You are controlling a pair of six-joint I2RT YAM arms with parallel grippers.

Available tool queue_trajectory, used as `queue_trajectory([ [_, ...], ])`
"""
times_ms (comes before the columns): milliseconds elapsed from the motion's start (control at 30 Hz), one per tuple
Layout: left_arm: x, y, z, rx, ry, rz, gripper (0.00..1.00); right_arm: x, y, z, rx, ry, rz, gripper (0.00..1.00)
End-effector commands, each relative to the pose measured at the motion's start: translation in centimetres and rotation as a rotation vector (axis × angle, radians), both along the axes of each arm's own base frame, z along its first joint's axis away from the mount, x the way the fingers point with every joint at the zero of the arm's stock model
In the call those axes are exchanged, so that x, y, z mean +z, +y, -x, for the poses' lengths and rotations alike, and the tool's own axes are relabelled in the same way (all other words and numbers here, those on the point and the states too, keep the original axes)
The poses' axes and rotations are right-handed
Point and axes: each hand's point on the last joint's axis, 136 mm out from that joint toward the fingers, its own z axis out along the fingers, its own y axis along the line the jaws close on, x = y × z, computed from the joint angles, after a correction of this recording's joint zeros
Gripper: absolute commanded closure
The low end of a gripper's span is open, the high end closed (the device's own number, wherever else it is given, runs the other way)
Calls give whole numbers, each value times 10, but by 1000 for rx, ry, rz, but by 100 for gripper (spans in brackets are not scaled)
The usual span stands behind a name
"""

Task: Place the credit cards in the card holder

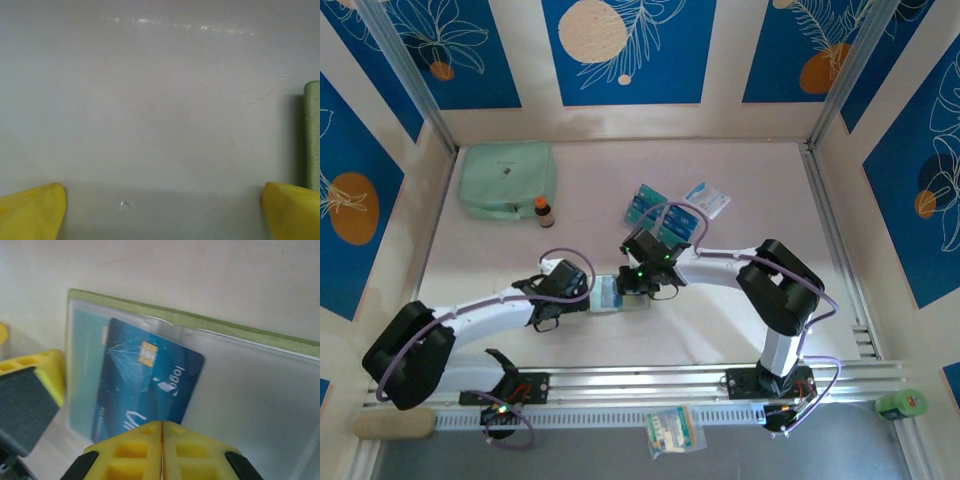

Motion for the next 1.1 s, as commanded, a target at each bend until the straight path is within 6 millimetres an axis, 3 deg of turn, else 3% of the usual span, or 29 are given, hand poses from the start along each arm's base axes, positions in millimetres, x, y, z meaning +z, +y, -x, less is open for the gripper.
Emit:
queue_trajectory([
  [0, -8, 0, 2, -3, 27, 1, 1, -1, 4, -1, 27, -6, 23, 91],
  [367, -15, -2, 2, -12, 45, 4, 0, -9, 27, 5, 74, 19, 22, 93],
  [500, -15, -3, 2, -15, 46, 7, 0, -1, 34, 7, 85, 22, -1, 94],
  [767, -5, 3, 4, 16, 21, 11, 0, 27, 18, 0, 35, -36, -26, 93],
  [1067, 20, 11, -1, 46, -64, 17, 0, 20, 6, -2, 13, -25, -16, 94],
])
